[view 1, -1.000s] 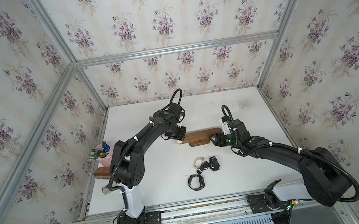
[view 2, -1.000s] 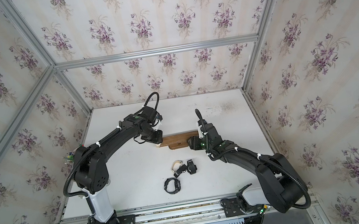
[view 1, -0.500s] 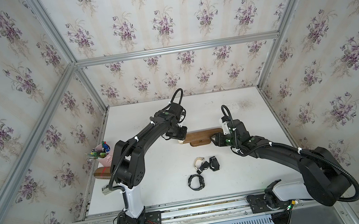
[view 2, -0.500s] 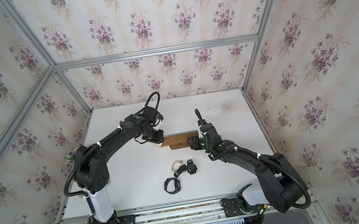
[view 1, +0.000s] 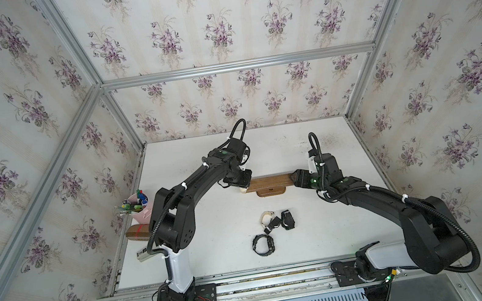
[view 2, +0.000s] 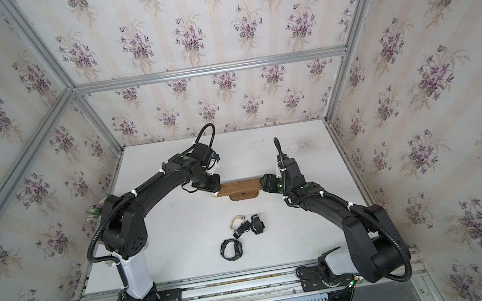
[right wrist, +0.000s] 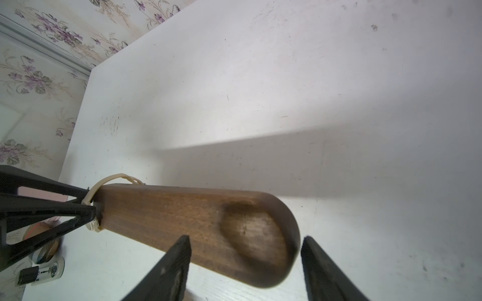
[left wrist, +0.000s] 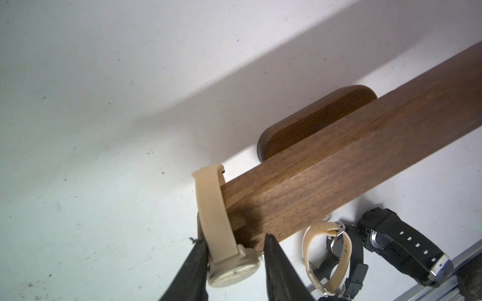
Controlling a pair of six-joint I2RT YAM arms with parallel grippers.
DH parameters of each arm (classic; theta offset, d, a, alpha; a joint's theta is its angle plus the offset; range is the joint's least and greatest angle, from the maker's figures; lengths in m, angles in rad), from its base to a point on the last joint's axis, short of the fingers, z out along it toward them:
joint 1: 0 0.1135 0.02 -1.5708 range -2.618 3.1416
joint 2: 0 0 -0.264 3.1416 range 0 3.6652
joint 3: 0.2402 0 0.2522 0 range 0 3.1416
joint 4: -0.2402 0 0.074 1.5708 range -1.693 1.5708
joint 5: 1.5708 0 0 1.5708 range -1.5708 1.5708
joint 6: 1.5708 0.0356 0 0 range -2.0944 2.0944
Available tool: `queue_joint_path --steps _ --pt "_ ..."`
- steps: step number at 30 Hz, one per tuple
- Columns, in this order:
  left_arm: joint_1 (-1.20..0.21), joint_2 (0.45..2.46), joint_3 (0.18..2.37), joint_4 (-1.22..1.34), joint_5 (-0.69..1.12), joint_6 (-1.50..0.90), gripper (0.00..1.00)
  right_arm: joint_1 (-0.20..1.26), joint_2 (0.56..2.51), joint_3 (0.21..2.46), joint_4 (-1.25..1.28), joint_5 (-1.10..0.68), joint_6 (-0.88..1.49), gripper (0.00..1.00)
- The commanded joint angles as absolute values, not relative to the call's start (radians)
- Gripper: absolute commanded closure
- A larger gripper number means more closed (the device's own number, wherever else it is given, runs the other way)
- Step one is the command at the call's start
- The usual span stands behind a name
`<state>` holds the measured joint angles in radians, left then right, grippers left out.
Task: Place watch on stand
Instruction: Place the watch on the stand.
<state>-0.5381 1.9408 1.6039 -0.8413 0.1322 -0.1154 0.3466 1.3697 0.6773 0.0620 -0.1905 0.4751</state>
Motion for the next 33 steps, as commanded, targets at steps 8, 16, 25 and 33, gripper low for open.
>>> queue_joint_path --steps 8,16,25,33 --pt "-0.546 1.944 1.635 -0.853 0.147 -0.123 0.62 0.368 1.399 0.688 0.096 -0.243 0.475 0.44" --pt "-0.551 1.953 1.638 -0.854 0.146 -0.126 0.62 0.390 1.416 0.682 0.102 -0.225 0.485 0.45" --pt "-0.552 1.934 1.605 -0.831 0.127 -0.135 0.54 0.388 1.401 0.687 0.088 -0.201 0.473 0.38" --pt "-0.576 1.953 1.628 -0.814 0.157 -0.141 0.57 0.404 1.423 0.701 0.099 -0.218 0.475 0.38"
